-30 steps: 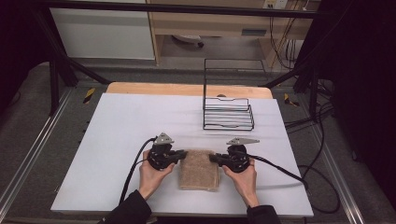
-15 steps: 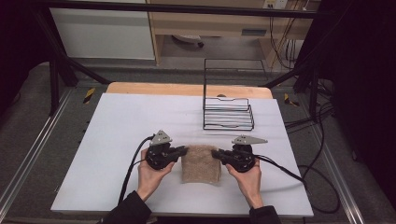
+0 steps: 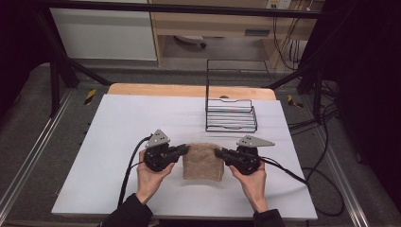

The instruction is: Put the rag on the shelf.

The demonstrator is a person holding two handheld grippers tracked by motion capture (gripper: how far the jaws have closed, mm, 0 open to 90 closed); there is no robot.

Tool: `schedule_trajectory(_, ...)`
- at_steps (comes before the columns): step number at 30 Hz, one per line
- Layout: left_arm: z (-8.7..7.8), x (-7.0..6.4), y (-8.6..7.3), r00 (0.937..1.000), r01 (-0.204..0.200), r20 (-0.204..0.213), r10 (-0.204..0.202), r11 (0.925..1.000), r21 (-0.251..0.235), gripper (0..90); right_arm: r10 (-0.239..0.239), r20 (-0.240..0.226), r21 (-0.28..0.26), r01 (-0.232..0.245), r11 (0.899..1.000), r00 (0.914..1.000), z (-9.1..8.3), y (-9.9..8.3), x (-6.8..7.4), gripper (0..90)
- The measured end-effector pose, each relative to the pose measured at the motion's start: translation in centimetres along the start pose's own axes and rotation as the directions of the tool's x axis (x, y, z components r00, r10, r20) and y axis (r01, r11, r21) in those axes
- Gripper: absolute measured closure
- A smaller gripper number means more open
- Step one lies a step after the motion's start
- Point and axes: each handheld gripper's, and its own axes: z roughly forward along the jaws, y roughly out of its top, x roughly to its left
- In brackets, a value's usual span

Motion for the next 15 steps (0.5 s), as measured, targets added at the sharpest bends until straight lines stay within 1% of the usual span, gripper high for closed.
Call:
schedule_trajectory(3,-0.2,-0.2,0.1,1.0,-0.003,-0.001,0.003,1.0,-0.008,85.1,-0.007,0.003,-0.014,0.007,1.0,1.0,-0.2,0.2,0.2,82.5)
schedule_trajectory(6,-0.5,-0.5,0.3,0.9999,-0.01,-0.004,0.01,0.9994,-0.033,85.1,-0.015,0.005,-0.03,0.015,0.999,0.9999,-0.5,0.3,0.3,82.5)
schedule_trajectory(10,-0.6,-0.7,0.4,0.9997,-0.022,-0.011,0.022,0.9989,-0.042,85.1,-0.023,0.01,-0.044,0.024,0.999,0.9997,-0.8,0.6,0.4,82.6)
schedule_trajectory(12,-0.7,-0.8,0.6,0.9997,-0.022,-0.01,0.022,0.9987,-0.046,85.1,-0.031,0.013,-0.051,0.031,0.998,0.9994,-1.0,0.8,0.5,82.5)
schedule_trajectory(15,-1.0,-0.9,1.2,0.9996,-0.028,-0.011,0.027,0.9974,-0.067,85.1,-0.041,0.017,-0.063,0.042,0.997,0.999,-1.3,1.2,0.7,82.6)
